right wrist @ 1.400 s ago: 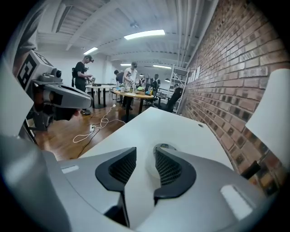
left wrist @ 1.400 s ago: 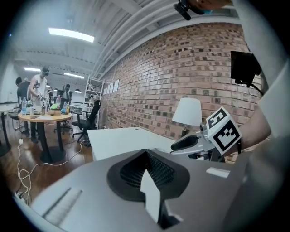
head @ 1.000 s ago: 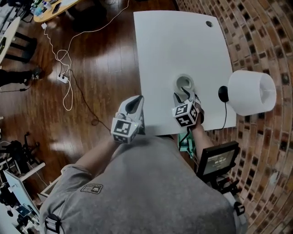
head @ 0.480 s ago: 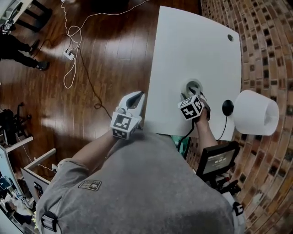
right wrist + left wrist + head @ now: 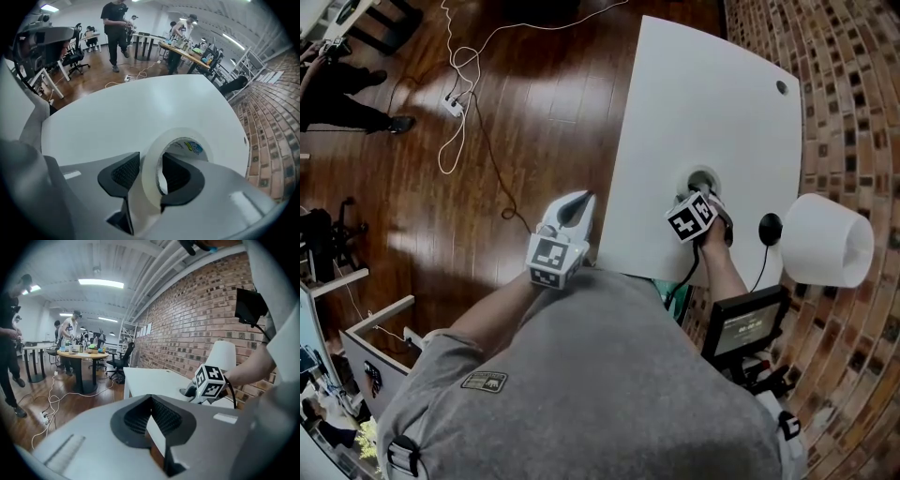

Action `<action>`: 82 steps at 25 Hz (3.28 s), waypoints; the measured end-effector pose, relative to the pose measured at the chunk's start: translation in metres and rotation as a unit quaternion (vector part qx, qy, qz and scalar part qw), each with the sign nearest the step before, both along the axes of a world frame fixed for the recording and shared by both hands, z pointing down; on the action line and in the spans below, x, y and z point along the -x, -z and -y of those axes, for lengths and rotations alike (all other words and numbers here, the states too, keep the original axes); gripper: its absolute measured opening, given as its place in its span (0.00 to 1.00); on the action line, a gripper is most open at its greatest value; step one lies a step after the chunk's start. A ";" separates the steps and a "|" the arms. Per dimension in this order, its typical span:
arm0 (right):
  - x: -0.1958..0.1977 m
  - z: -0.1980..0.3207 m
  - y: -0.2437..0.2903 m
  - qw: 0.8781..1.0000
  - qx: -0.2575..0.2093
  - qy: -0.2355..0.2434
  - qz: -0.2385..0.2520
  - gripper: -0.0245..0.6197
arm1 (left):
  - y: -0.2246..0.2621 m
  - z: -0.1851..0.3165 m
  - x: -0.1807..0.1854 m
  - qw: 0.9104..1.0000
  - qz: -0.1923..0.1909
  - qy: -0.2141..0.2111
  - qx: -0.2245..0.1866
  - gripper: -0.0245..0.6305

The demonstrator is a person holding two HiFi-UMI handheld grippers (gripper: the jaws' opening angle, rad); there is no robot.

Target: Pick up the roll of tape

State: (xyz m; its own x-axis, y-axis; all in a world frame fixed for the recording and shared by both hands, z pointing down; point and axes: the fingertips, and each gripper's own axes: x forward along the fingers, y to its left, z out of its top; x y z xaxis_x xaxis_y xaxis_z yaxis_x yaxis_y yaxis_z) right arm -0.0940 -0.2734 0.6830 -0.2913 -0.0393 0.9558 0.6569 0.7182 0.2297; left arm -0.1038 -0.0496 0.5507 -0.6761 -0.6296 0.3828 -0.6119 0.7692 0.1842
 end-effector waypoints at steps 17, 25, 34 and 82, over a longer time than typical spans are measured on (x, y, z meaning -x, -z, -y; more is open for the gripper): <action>-0.018 -0.019 0.072 0.932 0.215 -0.232 0.179 0.25 | 0.023 0.011 -0.009 0.996 0.027 -0.085 0.002 0.04; -0.029 -0.022 0.137 0.868 0.281 -0.296 0.282 0.25 | 0.040 0.040 -0.007 0.988 0.052 -0.144 -0.013 0.04; -0.041 -0.019 0.202 0.815 0.291 -0.326 0.379 0.25 | 0.070 0.066 -0.003 0.977 0.081 -0.192 -0.047 0.04; -0.064 -0.020 0.275 0.756 0.280 -0.307 0.506 0.26 | 0.115 0.097 0.014 0.965 0.133 -0.217 -0.067 0.04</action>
State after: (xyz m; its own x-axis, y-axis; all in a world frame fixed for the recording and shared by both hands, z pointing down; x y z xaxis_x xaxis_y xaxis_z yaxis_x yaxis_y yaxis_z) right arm -0.0298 -0.2530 0.4076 -0.9758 -0.1348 0.1720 -0.1472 0.9872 -0.0618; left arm -0.1182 -0.1467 0.4354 -0.4017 -0.9068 0.1279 -0.9099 0.4110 0.0564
